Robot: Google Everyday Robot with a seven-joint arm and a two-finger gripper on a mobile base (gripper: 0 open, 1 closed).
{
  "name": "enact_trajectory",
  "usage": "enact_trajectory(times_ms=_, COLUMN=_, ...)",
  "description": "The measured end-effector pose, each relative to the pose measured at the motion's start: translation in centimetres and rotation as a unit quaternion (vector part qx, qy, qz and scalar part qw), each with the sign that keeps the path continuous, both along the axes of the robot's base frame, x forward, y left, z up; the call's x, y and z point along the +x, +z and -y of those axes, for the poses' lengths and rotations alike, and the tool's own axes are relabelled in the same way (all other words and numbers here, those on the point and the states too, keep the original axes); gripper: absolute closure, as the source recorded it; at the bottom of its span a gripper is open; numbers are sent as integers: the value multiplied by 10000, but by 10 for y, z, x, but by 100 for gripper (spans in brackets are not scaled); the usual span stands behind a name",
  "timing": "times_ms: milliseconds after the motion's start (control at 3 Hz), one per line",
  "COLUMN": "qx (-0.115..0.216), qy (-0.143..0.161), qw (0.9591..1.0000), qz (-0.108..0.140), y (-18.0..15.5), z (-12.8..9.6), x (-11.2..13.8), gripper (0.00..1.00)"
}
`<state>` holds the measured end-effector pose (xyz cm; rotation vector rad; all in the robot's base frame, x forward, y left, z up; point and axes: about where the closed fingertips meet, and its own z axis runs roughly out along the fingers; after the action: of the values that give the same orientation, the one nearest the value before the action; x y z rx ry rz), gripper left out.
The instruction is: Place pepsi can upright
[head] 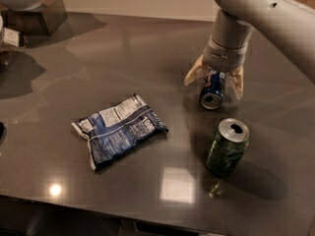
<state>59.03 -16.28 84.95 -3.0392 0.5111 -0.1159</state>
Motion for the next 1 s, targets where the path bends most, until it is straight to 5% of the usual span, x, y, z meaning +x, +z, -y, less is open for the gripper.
enact_trajectory(times_ms=667, qx=-140, qy=-125, qw=9996, qz=-213, y=-5, z=4, x=-3, gripper=64)
enact_trajectory(times_ms=1000, qx=77, qy=-643, qw=9976, qz=-248, y=7, z=9, x=1, gripper=87)
